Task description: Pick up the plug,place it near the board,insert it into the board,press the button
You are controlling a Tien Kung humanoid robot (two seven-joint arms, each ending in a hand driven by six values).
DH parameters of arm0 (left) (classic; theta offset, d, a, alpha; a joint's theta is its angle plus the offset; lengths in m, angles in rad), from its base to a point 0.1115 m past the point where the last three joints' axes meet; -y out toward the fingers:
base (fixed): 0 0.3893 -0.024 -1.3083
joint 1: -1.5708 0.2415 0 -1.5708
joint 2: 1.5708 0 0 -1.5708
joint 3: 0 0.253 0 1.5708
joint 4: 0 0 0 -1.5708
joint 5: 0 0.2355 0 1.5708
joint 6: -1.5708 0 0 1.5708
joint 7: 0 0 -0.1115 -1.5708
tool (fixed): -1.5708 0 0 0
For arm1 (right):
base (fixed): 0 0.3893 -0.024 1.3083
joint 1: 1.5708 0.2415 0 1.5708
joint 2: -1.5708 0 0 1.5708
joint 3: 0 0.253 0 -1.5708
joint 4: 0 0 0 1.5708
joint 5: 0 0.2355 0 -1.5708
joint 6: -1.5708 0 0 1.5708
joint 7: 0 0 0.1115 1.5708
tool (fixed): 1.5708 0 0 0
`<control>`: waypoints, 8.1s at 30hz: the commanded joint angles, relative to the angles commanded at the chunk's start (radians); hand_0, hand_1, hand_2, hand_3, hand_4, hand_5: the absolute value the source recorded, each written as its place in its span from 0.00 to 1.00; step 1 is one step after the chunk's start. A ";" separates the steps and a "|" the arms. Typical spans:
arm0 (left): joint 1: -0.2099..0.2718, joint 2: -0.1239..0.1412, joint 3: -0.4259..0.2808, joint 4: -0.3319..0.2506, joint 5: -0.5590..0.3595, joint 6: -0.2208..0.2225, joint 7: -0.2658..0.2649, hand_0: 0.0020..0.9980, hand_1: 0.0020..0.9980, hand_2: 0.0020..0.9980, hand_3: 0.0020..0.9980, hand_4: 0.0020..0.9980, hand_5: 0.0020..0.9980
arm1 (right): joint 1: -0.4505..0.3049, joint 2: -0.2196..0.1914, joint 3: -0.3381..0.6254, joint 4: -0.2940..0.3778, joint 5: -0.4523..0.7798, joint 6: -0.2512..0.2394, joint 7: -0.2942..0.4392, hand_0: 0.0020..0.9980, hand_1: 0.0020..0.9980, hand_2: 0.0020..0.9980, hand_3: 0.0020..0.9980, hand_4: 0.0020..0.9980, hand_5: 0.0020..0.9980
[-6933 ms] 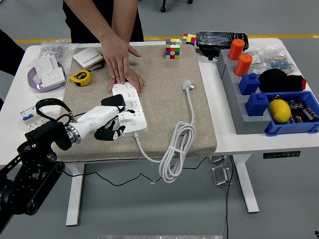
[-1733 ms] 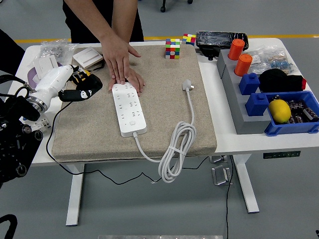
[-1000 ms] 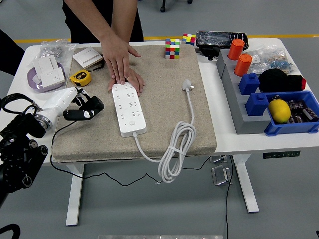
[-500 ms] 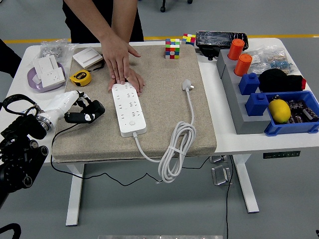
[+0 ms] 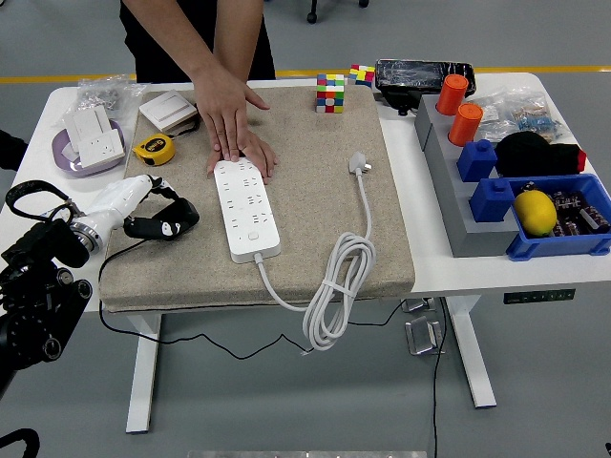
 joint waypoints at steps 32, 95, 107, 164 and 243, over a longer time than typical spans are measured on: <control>0.294 -0.171 -0.198 -0.619 -0.625 -0.095 0.214 1.00 1.00 1.00 1.00 1.00 1.00 | -0.006 0.013 0.018 0.000 -0.009 0.000 -0.001 0.84 0.77 0.76 0.79 1.00 1.00; 0.407 -0.171 -0.190 -0.731 -0.891 0.027 0.130 0.75 0.72 0.70 0.71 1.00 1.00 | 0.020 0.023 -0.017 -0.002 0.015 -0.015 0.016 0.85 0.78 0.76 0.79 1.00 1.00; 0.402 -0.171 -0.195 -0.734 -0.862 0.054 0.152 0.67 0.62 0.57 0.56 0.92 1.00 | 0.031 0.026 -0.021 0.001 0.009 -0.013 0.015 0.85 0.77 0.76 0.79 1.00 1.00; 0.401 -0.171 -0.210 -0.725 -0.899 -0.094 0.205 0.90 0.91 0.87 0.84 1.00 0.77 | 0.032 0.023 -0.030 0.002 0.015 -0.009 0.013 0.84 0.77 0.76 0.79 1.00 1.00; 0.410 -0.171 -0.215 -0.720 -0.904 -0.060 0.210 0.86 0.83 0.80 0.82 0.97 0.66 | 0.008 0.046 -0.006 -0.001 0.003 -0.005 0.008 0.84 0.77 0.76 0.79 1.00 1.00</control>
